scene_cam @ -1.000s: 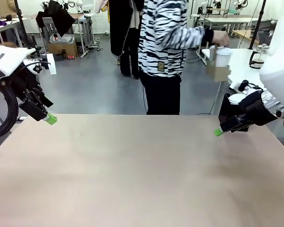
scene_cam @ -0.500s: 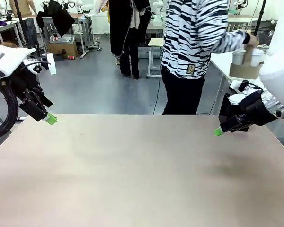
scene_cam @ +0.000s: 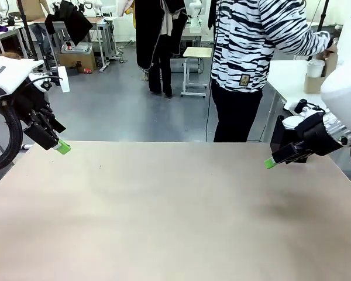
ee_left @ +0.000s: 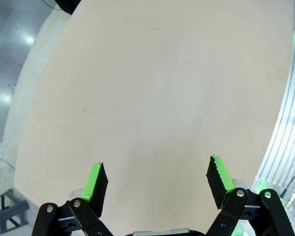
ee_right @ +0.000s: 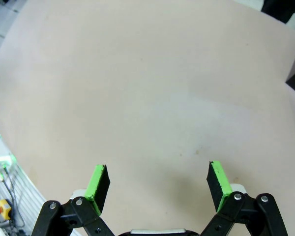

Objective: Pour a drink into a cup and package it in a carrier.
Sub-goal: Insert the held 600 ml Paper Cup into the Cup Carrier.

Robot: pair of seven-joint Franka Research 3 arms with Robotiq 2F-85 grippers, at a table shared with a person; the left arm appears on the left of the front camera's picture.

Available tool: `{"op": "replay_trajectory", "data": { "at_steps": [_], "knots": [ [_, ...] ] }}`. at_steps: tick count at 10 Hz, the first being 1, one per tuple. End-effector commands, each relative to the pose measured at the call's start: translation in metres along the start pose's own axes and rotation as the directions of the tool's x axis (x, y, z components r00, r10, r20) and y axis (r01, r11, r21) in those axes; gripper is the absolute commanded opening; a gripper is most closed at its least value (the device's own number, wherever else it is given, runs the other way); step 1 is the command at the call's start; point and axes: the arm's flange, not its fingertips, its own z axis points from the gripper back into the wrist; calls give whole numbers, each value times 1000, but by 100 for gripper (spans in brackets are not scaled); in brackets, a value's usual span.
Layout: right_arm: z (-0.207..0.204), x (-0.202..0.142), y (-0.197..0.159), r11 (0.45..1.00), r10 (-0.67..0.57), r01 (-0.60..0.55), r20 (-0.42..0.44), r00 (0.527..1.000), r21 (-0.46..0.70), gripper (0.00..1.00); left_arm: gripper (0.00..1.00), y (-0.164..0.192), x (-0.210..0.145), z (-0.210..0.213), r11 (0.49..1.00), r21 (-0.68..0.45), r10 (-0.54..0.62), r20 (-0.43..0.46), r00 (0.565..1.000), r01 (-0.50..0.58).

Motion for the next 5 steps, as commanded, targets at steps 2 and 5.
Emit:
{"op": "replay_trajectory", "data": {
  "at_steps": [2,5],
  "knots": [
    [1,0,-1,1000,13,-14,26,1000,21,100,100,0,1,1,1000,-8,16,7,1000,-16],
    [1,0,-1,1000,13,-14,26,1000,21,100,100,0,1,1,1000,-8,16,7,1000,-16]
  ]
}}
